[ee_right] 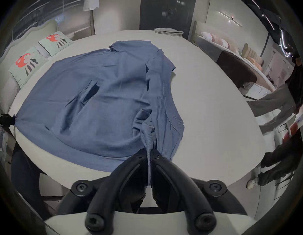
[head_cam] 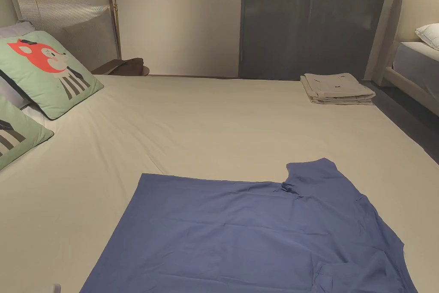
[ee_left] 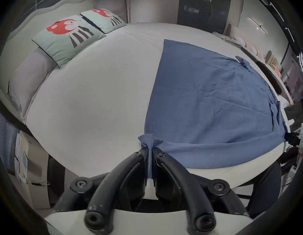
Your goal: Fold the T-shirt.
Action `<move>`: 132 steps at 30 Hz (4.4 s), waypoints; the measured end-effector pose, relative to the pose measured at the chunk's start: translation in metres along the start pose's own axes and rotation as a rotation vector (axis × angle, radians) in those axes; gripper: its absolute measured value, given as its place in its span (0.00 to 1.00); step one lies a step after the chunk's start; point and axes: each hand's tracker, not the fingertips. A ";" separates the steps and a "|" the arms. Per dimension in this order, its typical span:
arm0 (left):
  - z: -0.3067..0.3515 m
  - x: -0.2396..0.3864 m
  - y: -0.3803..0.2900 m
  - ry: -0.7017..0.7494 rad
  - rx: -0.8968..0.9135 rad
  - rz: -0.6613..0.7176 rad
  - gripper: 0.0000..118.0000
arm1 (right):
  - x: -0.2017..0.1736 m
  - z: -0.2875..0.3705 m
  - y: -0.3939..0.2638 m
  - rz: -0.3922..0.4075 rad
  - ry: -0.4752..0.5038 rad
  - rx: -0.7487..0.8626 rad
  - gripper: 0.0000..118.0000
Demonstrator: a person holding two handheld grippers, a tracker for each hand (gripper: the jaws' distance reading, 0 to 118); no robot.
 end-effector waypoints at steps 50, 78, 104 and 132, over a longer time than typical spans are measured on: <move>0.018 -0.014 -0.005 -0.113 0.141 0.064 0.90 | -0.042 0.060 0.060 -0.095 -0.052 0.597 0.00; 0.010 -0.002 -0.004 -0.130 0.140 0.070 0.04 | -0.024 -0.005 0.001 -0.056 0.058 0.088 0.42; -0.049 0.043 0.163 -0.096 0.255 0.178 0.04 | -0.010 -0.063 0.149 -0.304 0.081 0.253 0.06; -0.027 0.046 0.162 -0.025 0.550 0.136 0.91 | -0.009 -0.039 0.163 -0.142 -0.079 0.476 0.71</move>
